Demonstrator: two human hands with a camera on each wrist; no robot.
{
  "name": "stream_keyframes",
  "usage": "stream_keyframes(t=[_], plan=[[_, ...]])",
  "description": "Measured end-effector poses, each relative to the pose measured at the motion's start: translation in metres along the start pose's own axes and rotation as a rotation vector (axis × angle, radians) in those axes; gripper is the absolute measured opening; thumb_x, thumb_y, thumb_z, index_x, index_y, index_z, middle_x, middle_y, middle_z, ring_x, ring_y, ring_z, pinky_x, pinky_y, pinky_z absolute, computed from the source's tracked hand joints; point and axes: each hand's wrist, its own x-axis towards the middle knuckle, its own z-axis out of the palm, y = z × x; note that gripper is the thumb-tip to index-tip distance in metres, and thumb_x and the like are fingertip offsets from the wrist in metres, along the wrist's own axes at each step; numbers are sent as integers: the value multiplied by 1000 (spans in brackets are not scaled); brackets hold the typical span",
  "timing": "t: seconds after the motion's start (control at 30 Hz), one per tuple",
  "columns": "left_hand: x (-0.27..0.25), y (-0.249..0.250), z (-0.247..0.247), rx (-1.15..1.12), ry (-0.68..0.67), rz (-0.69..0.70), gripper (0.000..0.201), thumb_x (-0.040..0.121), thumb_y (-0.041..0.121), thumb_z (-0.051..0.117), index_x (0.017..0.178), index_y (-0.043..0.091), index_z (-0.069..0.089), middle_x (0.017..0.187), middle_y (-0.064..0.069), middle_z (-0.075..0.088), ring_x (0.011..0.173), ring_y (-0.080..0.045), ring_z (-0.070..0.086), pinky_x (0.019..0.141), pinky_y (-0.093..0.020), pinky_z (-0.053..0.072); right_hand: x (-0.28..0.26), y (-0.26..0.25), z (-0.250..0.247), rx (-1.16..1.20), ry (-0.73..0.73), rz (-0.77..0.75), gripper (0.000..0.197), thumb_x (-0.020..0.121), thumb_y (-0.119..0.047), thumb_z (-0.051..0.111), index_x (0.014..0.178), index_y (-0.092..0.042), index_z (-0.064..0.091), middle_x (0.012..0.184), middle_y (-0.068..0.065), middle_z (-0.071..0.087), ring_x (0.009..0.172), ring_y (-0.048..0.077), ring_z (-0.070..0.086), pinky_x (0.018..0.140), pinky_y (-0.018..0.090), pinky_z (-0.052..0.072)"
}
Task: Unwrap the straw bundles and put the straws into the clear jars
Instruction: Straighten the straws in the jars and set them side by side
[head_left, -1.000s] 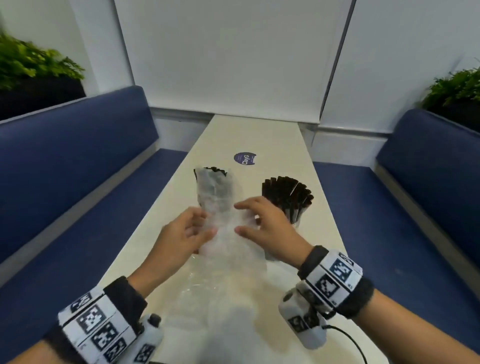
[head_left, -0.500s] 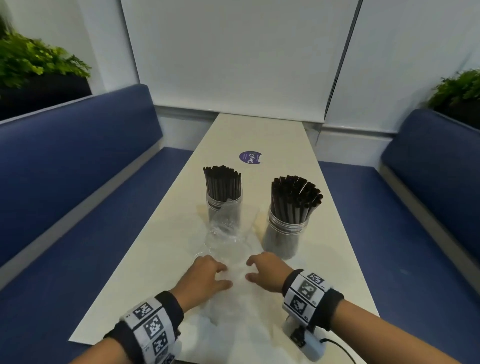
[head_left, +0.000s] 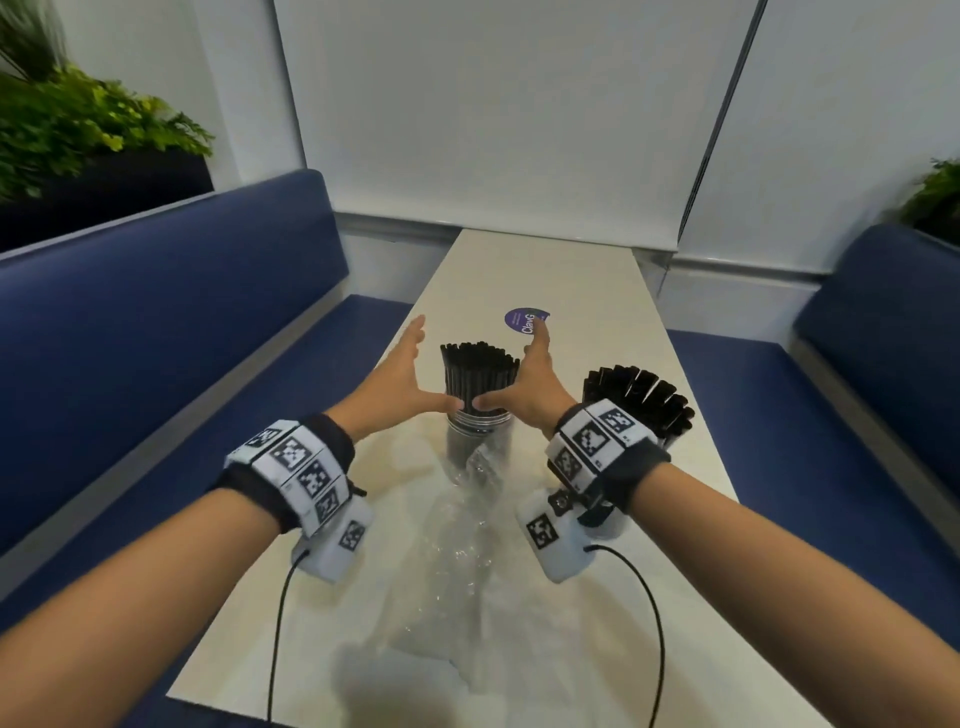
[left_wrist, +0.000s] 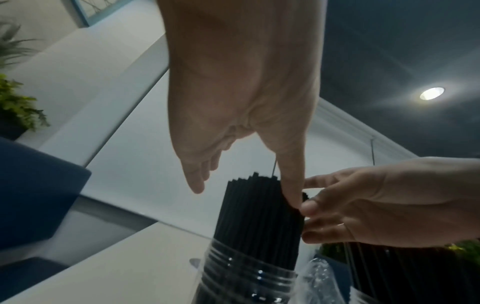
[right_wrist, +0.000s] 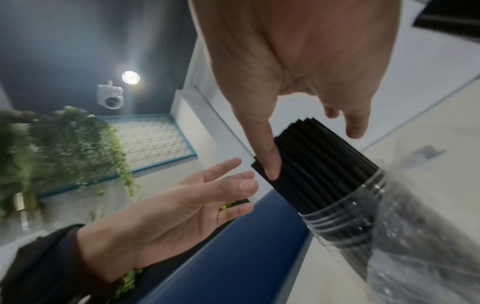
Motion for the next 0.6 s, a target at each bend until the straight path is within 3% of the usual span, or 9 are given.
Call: stream_keyframes(t=[0.17, 0.27, 0.33, 0.4, 0.53, 0.6], plan=[[31, -13, 18, -140, -136, -80, 120, 69, 7, 79, 148, 23, -10, 158, -9, 10, 146, -21, 9, 112, -34, 19, 12, 12, 6, 130, 18, 59, 109, 64, 5, 77, 143, -13, 5, 144, 18, 31, 132, 32, 34, 108, 40, 32], [42, -15, 24, -184, -155, -90, 101, 67, 3, 79, 145, 16, 16, 142, -11, 40, 135, -26, 35, 107, -32, 32, 19, 15, 9, 49, 17, 72, 78, 66, -4, 78, 131, -5, 35, 129, 19, 50, 121, 34, 49, 104, 46, 41], [49, -15, 24, -158, -135, -67, 82, 62, 11, 81, 133, 13, 41, 128, -10, 57, 121, -26, 52, 105, -40, 41, 25, 16, 11, 4, 46, 59, 63, 68, -7, 76, 122, -2, 45, 123, 20, 57, 115, 35, 53, 100, 50, 43], [55, -15, 21, -148, -118, -34, 74, 57, 23, 82, 124, 13, 52, 119, -10, 64, 113, -25, 58, 101, -45, 45, 31, 14, 10, 21, 79, 51, 57, 70, -8, 74, 120, -2, 48, 121, 20, 58, 113, 35, 54, 99, 51, 44], [64, -2, 7, -211, -50, 14, 54, 74, 13, 76, 123, 8, 55, 121, -13, 63, 114, -26, 58, 98, -39, 46, 42, 4, 0, 116, 115, 41, 56, 72, -8, 73, 122, -1, 49, 123, 20, 59, 114, 35, 55, 100, 51, 44], [68, 3, 1, -233, -39, 35, 53, 75, 17, 75, 124, 9, 54, 123, -12, 62, 116, -25, 56, 101, -41, 45, 44, -4, -6, 170, 134, 41, 59, 73, -4, 72, 125, 0, 45, 127, 21, 55, 117, 34, 54, 102, 50, 43]])
